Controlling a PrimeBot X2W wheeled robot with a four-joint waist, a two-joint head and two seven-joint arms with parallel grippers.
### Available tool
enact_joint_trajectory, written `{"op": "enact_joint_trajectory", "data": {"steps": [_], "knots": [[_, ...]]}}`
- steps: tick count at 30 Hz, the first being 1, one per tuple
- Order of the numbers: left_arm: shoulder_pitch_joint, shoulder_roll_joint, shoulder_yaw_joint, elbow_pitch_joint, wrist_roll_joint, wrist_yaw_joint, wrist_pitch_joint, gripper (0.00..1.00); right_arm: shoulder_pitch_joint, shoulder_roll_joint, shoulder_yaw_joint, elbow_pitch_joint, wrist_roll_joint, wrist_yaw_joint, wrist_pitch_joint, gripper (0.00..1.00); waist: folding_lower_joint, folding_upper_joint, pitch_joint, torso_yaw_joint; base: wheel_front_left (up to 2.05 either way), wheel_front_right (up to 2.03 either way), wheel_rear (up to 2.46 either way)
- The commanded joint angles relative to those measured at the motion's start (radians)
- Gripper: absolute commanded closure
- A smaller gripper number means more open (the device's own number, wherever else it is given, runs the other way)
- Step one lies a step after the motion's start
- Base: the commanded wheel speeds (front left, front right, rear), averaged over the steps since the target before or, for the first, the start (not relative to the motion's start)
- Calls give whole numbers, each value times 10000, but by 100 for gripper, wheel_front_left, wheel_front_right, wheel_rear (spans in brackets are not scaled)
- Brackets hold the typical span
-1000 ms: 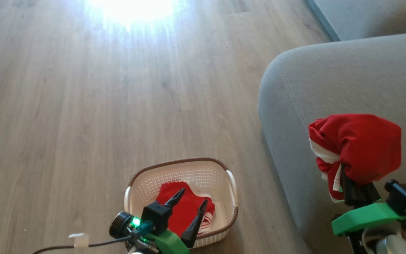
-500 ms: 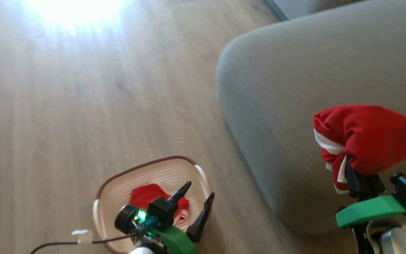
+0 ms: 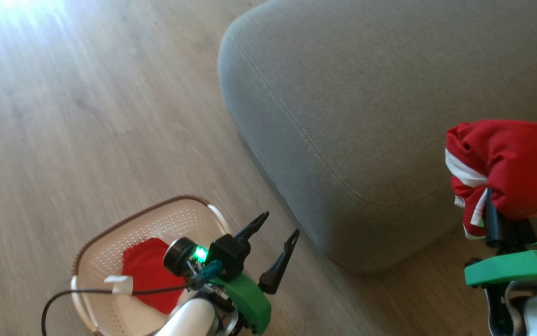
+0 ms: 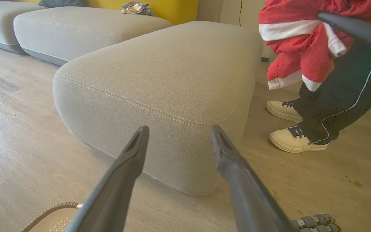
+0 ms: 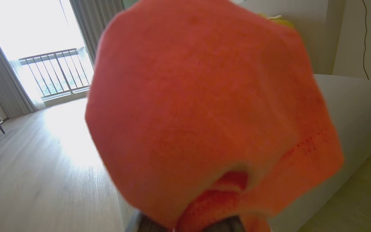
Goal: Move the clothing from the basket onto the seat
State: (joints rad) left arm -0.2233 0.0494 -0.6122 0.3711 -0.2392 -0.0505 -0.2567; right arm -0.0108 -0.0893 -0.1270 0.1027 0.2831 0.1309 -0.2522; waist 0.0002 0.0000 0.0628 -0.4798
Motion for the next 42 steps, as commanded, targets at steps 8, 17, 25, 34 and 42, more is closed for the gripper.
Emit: {"op": "enact_joint_trajectory", "data": {"steps": [8, 17, 25, 34, 42], "knots": [[-883, 9, -128, -41, -56, -197, -51, 0, -132, 212, -257, -744, 14, -2, -95, 100, -2, 0, 495, -347, 0, 0, 0], [-927, 9, -240, 33, -129, -184, -51, 0, -82, 313, -353, -781, -14, -2, -95, 100, -2, 0, 518, -368, 0, 0, 0], [-718, 9, -157, 22, -71, -67, -51, 0, -372, 157, -310, -533, 74, -2, -95, 100, -2, 0, 471, -368, 0, 0, 0], [-492, 23, 236, 141, 522, 195, -51, 0, -2404, -856, -423, -25, 628, -2, -95, 100, -2, 0, 1429, -620, 0, 0, 0], [-772, 383, 252, 136, 1284, 48, -51, 0, -4983, -2041, -198, 708, 977, -2, -95, 100, -2, 0, 3029, -237, 0, 0, 0]]}}
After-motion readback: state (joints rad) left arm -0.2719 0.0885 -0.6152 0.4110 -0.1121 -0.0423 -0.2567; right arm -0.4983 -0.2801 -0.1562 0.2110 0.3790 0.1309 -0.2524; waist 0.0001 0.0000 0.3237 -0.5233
